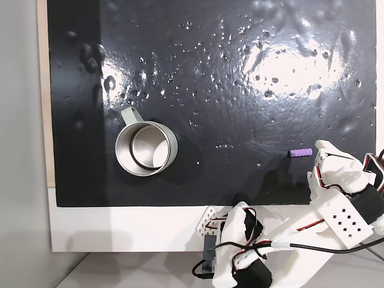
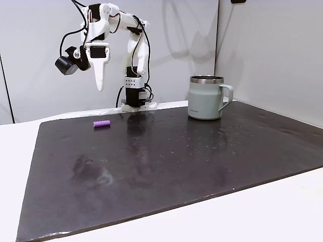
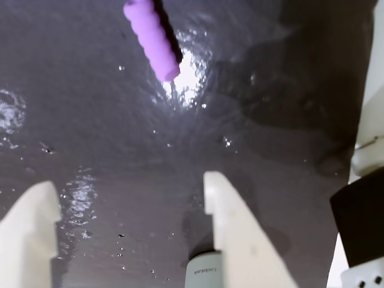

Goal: Grasp a pengrip and put it in the cup.

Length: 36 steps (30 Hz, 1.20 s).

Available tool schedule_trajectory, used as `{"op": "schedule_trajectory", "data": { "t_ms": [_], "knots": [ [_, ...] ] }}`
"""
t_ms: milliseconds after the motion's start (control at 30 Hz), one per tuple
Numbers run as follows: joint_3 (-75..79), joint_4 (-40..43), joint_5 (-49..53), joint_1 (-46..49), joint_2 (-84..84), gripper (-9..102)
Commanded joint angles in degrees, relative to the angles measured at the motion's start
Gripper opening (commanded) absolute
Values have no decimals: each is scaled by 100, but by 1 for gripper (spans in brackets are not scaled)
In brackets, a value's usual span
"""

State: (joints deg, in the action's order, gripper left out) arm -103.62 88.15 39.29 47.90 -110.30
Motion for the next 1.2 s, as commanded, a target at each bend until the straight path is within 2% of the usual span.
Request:
{"op": "schedule_trajectory", "data": {
  "t_ms": [0,233,900,1033,1167],
  "knots": [
    [18,-457,141,62,193,25],
    [-149,-1204,272,97,932,24],
    [-958,-2505,668,-264,2180,21],
    [-949,-2531,712,-246,2303,17],
    [-949,-2522,721,-237,2303,8]
  ]
}}
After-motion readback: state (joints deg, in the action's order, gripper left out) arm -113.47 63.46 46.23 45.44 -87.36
